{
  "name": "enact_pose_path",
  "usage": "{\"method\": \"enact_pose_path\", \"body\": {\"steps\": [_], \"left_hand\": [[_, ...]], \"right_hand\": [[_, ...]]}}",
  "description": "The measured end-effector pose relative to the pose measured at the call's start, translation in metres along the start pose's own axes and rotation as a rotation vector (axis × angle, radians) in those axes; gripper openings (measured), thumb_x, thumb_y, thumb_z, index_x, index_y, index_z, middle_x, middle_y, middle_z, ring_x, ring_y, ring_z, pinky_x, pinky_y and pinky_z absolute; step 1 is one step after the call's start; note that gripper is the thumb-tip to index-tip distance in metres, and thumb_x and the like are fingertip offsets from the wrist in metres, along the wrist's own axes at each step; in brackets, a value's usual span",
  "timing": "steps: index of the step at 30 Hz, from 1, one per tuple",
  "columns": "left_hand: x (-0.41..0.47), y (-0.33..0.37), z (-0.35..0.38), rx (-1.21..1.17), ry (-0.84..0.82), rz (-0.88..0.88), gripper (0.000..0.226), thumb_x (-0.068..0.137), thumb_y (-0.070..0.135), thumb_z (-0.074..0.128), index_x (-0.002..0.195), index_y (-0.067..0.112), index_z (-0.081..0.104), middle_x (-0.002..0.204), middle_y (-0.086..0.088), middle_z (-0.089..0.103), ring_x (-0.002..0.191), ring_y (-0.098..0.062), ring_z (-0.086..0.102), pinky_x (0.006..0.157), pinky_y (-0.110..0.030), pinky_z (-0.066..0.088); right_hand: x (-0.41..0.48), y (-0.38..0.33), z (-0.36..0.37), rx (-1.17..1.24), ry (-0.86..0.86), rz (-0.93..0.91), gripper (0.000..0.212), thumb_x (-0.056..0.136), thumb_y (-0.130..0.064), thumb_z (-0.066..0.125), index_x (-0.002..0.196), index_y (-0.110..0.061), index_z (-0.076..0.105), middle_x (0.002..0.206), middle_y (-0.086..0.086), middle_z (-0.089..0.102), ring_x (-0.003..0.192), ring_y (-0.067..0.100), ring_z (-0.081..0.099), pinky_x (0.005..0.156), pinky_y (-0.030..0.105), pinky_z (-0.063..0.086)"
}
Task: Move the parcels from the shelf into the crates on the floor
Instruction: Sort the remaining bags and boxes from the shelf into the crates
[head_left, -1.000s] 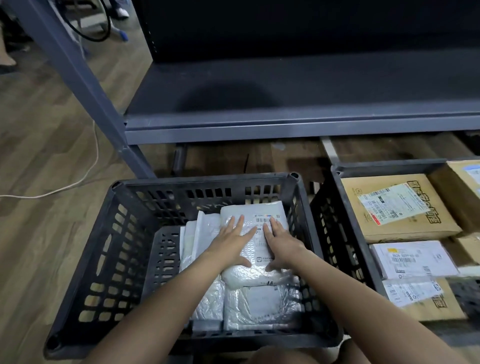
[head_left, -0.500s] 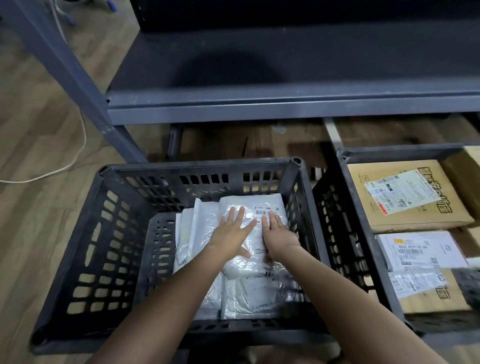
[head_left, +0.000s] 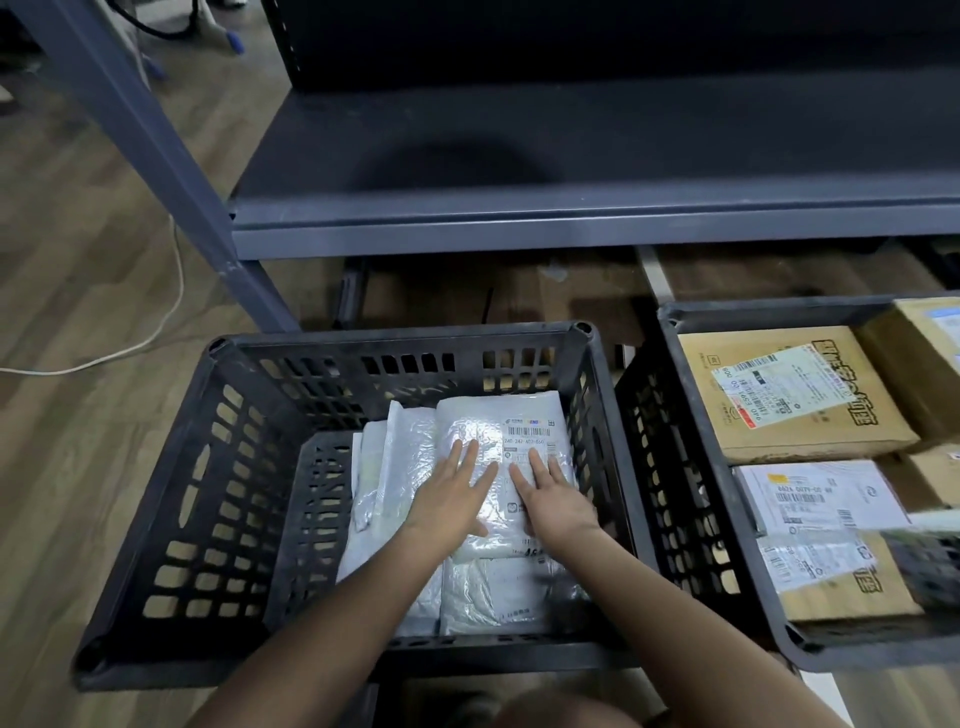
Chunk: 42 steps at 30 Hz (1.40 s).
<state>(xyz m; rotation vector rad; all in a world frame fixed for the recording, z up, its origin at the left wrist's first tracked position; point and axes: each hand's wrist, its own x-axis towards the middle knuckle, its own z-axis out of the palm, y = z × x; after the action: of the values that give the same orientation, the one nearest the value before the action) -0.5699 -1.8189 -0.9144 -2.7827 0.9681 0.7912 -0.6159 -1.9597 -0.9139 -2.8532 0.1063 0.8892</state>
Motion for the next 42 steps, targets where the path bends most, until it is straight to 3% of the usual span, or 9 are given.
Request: {"method": "enact_pose_path", "body": {"steps": [6, 14, 19, 22, 25, 30, 42], "left_hand": [[0.003, -0.002, 0.000, -0.023, 0.003, -0.001, 0.084, 0.090, 0.029, 0.060, 0.152, 0.018, 0.005, 0.158, -0.013, -0.014, 0.146, -0.029, -0.013, 0.117, -0.038, 0.012], [0.000, -0.002, -0.007, -0.030, 0.003, 0.015, 0.083, 0.090, 0.032, 0.061, 0.152, 0.020, 0.006, 0.158, -0.010, -0.014, 0.146, -0.026, -0.011, 0.116, -0.037, 0.019], [0.006, -0.014, -0.014, -0.004, -0.022, 0.039, 0.084, 0.086, 0.045, 0.062, 0.151, 0.026, 0.012, 0.160, -0.004, -0.007, 0.147, -0.019, -0.005, 0.107, -0.041, 0.037], [0.004, -0.018, -0.031, -0.068, -0.074, 0.038, 0.071, 0.091, 0.036, 0.058, 0.150, 0.027, 0.018, 0.160, -0.002, 0.000, 0.147, -0.018, 0.000, 0.110, -0.040, 0.034], [-0.006, -0.020, -0.067, -0.172, -0.038, 0.016, 0.056, 0.096, 0.028, 0.052, 0.147, 0.022, 0.030, 0.156, -0.002, 0.021, 0.143, -0.019, 0.022, 0.110, -0.035, 0.033], [-0.031, -0.027, -0.149, -0.260, 0.056, -0.070, 0.052, 0.095, 0.033, 0.051, 0.144, 0.020, 0.036, 0.148, 0.000, 0.038, 0.132, -0.019, 0.040, 0.105, -0.034, 0.038], [-0.199, 0.001, -0.393, -0.305, 0.189, -0.078, 0.045, 0.098, 0.031, 0.042, 0.141, 0.021, 0.039, 0.139, -0.002, 0.048, 0.125, -0.021, 0.048, 0.099, -0.033, 0.042]], "right_hand": [[0.003, 0.001, -0.001, 0.001, -0.020, 0.001, 0.072, 0.097, -0.006, 0.039, 0.151, -0.026, -0.004, 0.157, 0.003, -0.019, 0.147, 0.024, -0.009, 0.112, 0.039, 0.030], [0.000, 0.005, -0.006, 0.001, -0.060, -0.030, 0.080, 0.095, -0.010, 0.050, 0.151, -0.023, -0.005, 0.158, 0.006, -0.017, 0.147, 0.027, -0.007, 0.116, 0.040, 0.025], [0.009, 0.007, -0.021, -0.087, -0.098, -0.056, 0.084, 0.090, -0.028, 0.061, 0.152, -0.026, 0.004, 0.159, 0.006, -0.005, 0.146, 0.029, 0.009, 0.112, 0.042, 0.032], [0.012, 0.007, -0.041, -0.006, -0.132, -0.066, 0.078, 0.087, -0.032, 0.064, 0.149, -0.023, 0.019, 0.157, 0.008, 0.015, 0.139, 0.030, 0.030, 0.105, 0.042, 0.040], [-0.001, 0.010, -0.069, 0.127, -0.075, -0.064, 0.066, 0.093, -0.029, 0.053, 0.149, -0.022, 0.020, 0.143, 0.009, 0.037, 0.124, 0.029, 0.048, 0.096, 0.039, 0.046], [-0.046, 0.009, -0.130, 0.209, 0.087, -0.049, 0.052, 0.098, -0.027, 0.039, 0.147, -0.018, 0.026, 0.144, 0.008, 0.040, 0.124, 0.028, 0.047, 0.097, 0.037, 0.045], [-0.219, -0.026, -0.382, 0.219, 0.294, -0.067, 0.044, 0.098, -0.027, 0.037, 0.140, -0.016, 0.037, 0.135, 0.009, 0.048, 0.120, 0.028, 0.050, 0.093, 0.034, 0.044]]}}
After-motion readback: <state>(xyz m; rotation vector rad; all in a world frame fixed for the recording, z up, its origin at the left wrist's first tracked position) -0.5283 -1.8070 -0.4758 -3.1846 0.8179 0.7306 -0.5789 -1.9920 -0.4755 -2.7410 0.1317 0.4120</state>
